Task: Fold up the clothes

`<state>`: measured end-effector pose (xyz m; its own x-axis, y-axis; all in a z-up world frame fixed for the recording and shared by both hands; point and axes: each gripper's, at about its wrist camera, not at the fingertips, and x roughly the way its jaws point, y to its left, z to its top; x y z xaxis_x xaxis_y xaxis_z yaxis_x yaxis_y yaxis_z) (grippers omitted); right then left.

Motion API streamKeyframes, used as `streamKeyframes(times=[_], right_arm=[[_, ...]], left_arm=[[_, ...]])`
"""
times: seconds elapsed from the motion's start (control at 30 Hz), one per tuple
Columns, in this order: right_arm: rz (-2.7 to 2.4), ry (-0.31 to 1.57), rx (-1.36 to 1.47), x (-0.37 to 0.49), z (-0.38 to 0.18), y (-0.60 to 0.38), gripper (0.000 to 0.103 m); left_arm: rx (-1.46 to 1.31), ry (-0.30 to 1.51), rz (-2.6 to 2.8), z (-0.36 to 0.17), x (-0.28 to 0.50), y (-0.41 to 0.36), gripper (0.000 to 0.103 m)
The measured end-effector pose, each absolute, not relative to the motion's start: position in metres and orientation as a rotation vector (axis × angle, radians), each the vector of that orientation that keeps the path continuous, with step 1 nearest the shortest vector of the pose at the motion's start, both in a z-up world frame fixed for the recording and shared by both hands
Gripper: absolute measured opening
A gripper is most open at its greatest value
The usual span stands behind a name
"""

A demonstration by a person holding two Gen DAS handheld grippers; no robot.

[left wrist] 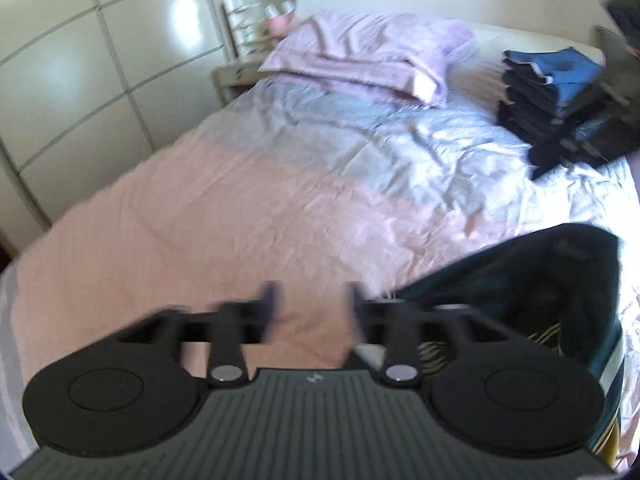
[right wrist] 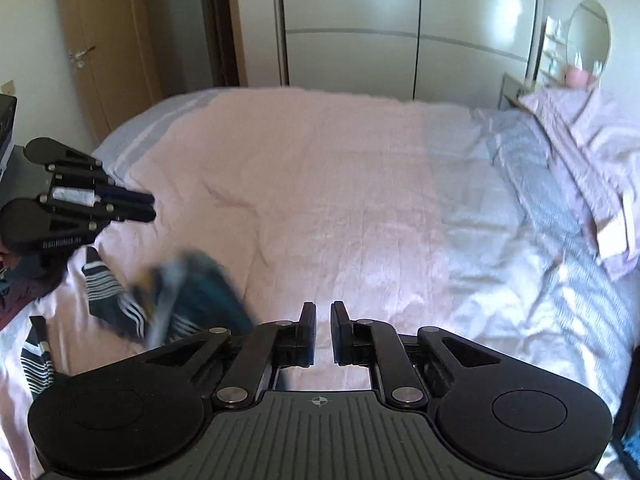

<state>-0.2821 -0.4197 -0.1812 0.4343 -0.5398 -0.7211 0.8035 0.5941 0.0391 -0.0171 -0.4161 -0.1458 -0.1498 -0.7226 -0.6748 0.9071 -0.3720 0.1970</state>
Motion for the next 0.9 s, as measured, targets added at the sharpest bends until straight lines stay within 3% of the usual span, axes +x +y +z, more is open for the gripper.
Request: streamKeyframes(times=[0.03,0.07,0.1,0.2,0.33,0.47,0.6,0.83,0.9], right_arm=[[-0.869,0.736,0.432,-0.283,-0.189,-0.414,0.046],[-0.871,0.735,0.467,-0.286,-0.198,-0.404,0.084],[-0.874,0.732,0.507,-0.29,-0.206,-0.394,0.092],[-0.906,0.737,0.7,-0.304,-0.241,-0.361,0.093],[-0.915,0.642,0.978,-0.303,-0.271,-0.344,0.093],[-0.897,0.506,1.197,-0.29,-0.291,-0.337,0.093],[-1.006,0.47,1.26,-0.271,-0.299,-0.357,0.093],[-1.149,0.727,1.076,-0.221,-0.339,-0.38,0.092],[-1.144,0.74,1.039,-0.233,-0.334,-0.371,0.058]], left_arm=[[0.854,0.334,-1.768,-0.155,-0.012,-0.411,0.05],[0.86,0.362,-1.763,-0.164,-0.006,-0.406,0.05],[0.889,0.392,-1.764,-0.176,-0.003,-0.398,0.05],[0.982,0.468,-1.773,-0.214,0.0,-0.379,0.05],[1.141,0.409,-1.863,-0.259,-0.015,-0.377,0.056],[1.207,0.413,-1.918,-0.284,-0.022,-0.374,0.052],[1.218,0.398,-1.95,-0.286,-0.019,-0.359,0.052],[1.28,0.317,-1.864,-0.295,0.012,-0.367,0.063],[1.303,0.291,-1.876,-0.303,0.012,-0.381,0.064]])
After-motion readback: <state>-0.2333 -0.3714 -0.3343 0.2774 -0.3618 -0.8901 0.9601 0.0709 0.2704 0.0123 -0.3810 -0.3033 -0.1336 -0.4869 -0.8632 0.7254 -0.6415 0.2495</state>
